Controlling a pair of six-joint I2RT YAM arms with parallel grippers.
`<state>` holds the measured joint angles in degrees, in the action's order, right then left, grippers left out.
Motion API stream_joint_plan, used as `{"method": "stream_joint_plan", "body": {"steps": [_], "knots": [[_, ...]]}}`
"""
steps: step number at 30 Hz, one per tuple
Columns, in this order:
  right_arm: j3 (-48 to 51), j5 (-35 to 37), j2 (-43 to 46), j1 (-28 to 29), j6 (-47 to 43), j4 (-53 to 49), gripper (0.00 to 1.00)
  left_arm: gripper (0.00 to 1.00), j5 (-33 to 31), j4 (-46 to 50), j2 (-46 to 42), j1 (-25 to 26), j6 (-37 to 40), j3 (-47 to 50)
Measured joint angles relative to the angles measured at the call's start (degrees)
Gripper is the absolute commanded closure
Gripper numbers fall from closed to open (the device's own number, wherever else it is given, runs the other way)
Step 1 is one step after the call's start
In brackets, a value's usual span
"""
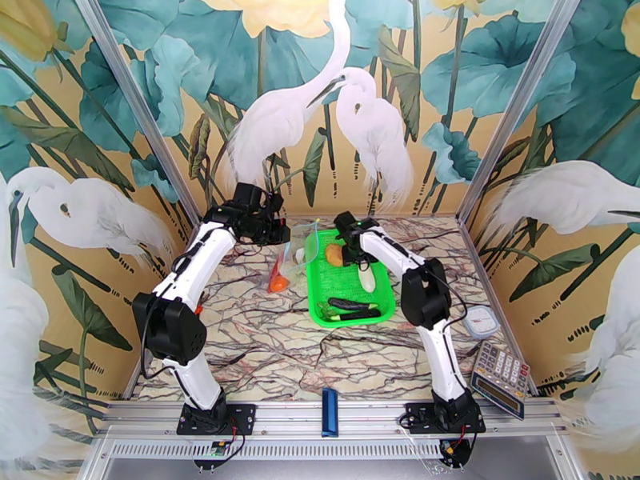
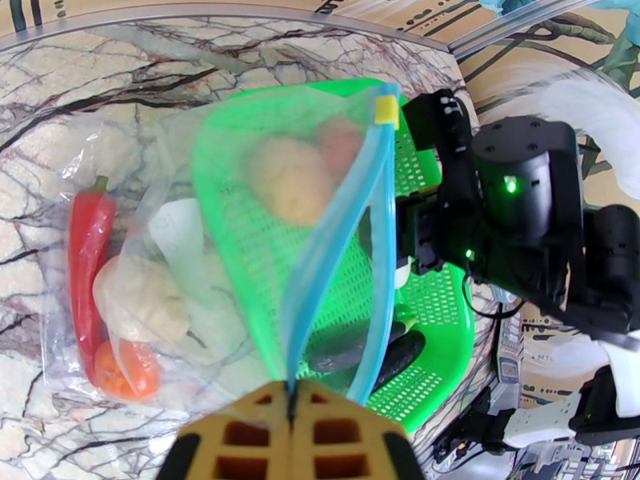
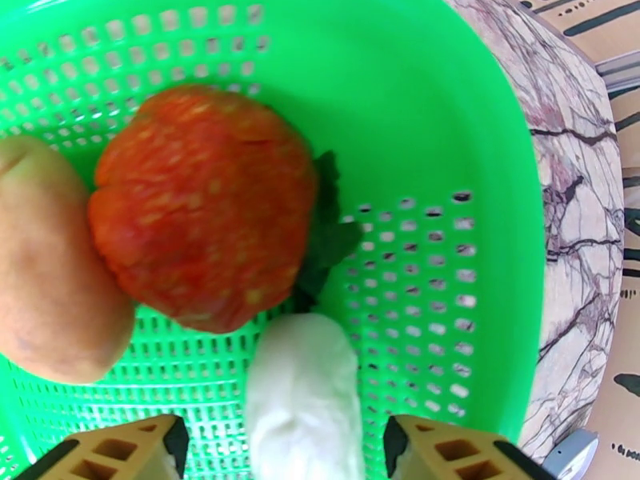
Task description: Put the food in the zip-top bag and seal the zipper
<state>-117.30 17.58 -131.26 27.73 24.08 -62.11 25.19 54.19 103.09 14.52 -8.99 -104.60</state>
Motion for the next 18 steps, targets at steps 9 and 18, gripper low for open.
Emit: {"method": "stream_joint_plan", "body": {"steps": [9, 18], "knots": [[-0.2, -3.1, -2.7, -0.2, 0.0, -0.9, 0.3, 1.0, 0.0, 0.0, 0.0, 0.0, 0.0, 0.0], [-0.2, -8.3, -4.2, -0.3, 0.1, -1.1, 0.4, 1.0, 0.0, 0.0, 0.0, 0.0, 0.0, 0.0]]}}
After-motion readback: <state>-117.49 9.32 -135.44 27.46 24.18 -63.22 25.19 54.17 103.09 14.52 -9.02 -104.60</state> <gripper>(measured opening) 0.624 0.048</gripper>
